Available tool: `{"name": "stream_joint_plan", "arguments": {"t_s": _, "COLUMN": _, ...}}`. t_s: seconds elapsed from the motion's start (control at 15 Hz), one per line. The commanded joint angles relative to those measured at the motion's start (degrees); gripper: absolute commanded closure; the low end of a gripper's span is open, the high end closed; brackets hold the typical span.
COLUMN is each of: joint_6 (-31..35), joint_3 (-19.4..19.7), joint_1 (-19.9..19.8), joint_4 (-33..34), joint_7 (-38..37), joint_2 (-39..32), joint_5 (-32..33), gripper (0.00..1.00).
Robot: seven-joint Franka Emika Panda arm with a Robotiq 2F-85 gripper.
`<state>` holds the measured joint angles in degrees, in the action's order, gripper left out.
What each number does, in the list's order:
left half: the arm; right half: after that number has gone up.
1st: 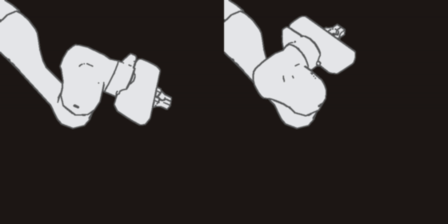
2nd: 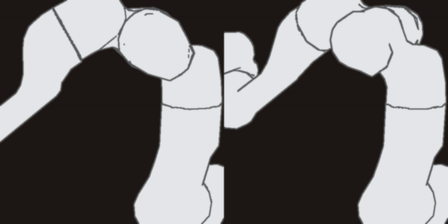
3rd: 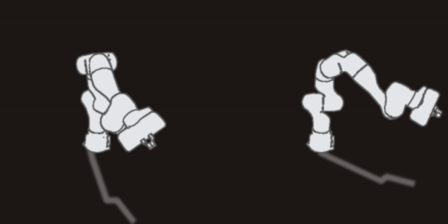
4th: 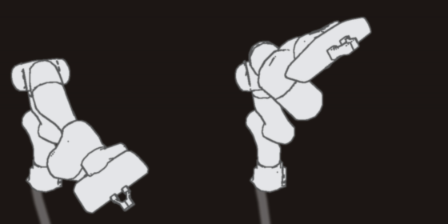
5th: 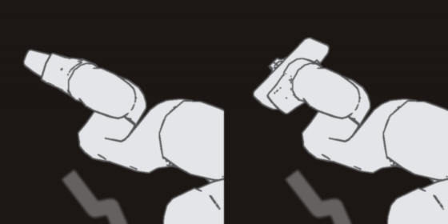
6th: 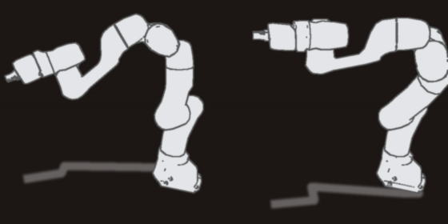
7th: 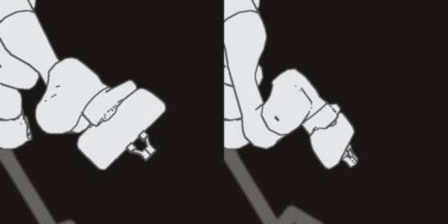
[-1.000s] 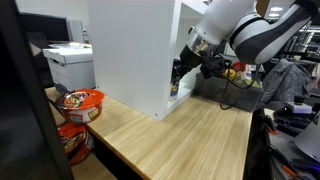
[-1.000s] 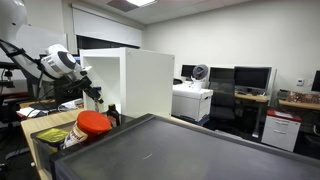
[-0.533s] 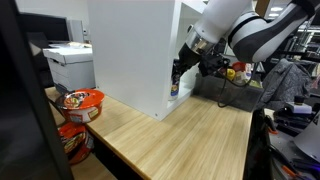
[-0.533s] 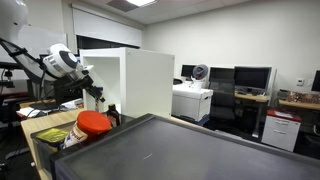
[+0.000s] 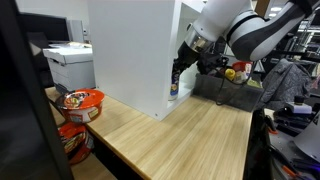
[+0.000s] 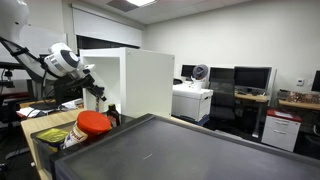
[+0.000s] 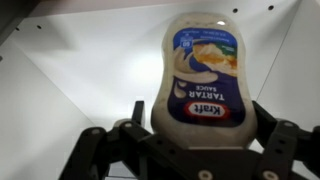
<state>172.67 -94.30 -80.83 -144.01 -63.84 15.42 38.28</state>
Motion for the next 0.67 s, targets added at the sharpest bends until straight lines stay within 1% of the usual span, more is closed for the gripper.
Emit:
{"name": "stream_joint_plan", "arguments": {"t_s": 0.0, "joint_6": 0.76, "joint_3": 0.94, "joint_1": 0.15, "joint_4": -0.26, "joint_7": 0.53, "joint_2": -2.03, "joint_5": 0.08, "gripper": 0.00}}
{"name": "stream_joint_plan", "arguments": {"t_s": 0.4, "joint_6": -0.99, "joint_3": 3.30, "joint_1": 2.43, "joint_4": -0.57, "joint_7": 1.56, "joint_2": -4.04, "joint_5": 0.59, "gripper": 0.00}}
{"name": "stream_joint_plan", "arguments": {"t_s": 0.6, "joint_6": -1.72, "joint_3": 5.65, "joint_1": 4.90, "joint_4": -0.80, "joint_7": 1.95, "joint_2": -5.02, "joint_5": 0.74, "gripper": 0.00}}
